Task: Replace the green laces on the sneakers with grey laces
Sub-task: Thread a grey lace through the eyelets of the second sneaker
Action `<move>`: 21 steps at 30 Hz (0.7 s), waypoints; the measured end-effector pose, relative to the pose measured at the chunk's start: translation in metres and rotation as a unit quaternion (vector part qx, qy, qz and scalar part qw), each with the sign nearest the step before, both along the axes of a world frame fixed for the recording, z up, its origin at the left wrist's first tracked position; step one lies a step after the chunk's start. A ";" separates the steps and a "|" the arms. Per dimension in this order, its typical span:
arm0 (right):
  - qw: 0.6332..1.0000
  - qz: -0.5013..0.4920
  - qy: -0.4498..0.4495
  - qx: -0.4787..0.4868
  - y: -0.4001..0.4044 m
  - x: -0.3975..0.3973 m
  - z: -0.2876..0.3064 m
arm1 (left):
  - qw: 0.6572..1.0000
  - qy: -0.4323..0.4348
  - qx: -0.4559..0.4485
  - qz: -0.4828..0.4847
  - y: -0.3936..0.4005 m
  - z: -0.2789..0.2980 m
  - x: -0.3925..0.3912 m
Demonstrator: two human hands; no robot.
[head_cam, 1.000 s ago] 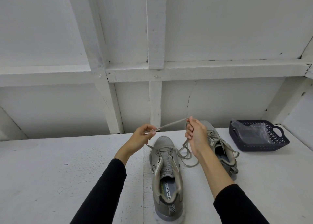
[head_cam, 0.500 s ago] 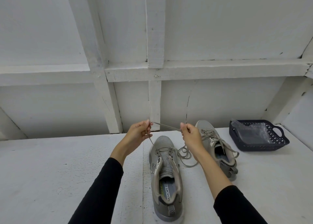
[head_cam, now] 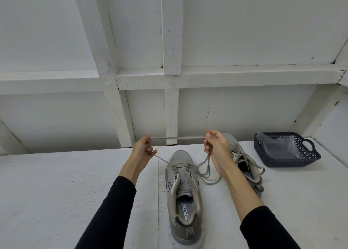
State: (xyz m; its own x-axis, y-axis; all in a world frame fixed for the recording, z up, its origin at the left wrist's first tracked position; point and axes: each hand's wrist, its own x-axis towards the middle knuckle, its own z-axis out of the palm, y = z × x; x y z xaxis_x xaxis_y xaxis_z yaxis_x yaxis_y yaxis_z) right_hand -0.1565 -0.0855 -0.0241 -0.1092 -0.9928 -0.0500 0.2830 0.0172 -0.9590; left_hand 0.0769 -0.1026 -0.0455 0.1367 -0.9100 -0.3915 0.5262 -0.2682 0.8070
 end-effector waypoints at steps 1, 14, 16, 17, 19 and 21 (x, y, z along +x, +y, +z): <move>0.998 0.000 0.059 -0.009 0.000 -0.001 -0.001 | 1.000 -0.005 -0.001 -0.017 0.001 -0.001 0.002; 0.959 0.109 0.260 0.000 -0.003 0.024 -0.012 | 0.939 -0.259 -0.121 -0.191 0.014 0.026 -0.014; 0.962 0.142 0.234 0.005 0.001 0.029 -0.007 | 0.906 -0.317 -0.149 -0.239 0.016 0.031 -0.018; 0.960 0.163 0.226 0.013 0.002 0.031 -0.006 | 0.891 -0.340 -0.161 -0.255 0.016 0.032 -0.020; 0.955 0.200 0.218 0.034 0.003 0.032 -0.010 | 0.875 -0.364 -0.173 -0.269 0.015 0.035 -0.023; 0.955 0.216 0.197 0.054 0.005 0.032 -0.015 | 0.874 -0.363 -0.174 -0.270 0.014 0.035 -0.023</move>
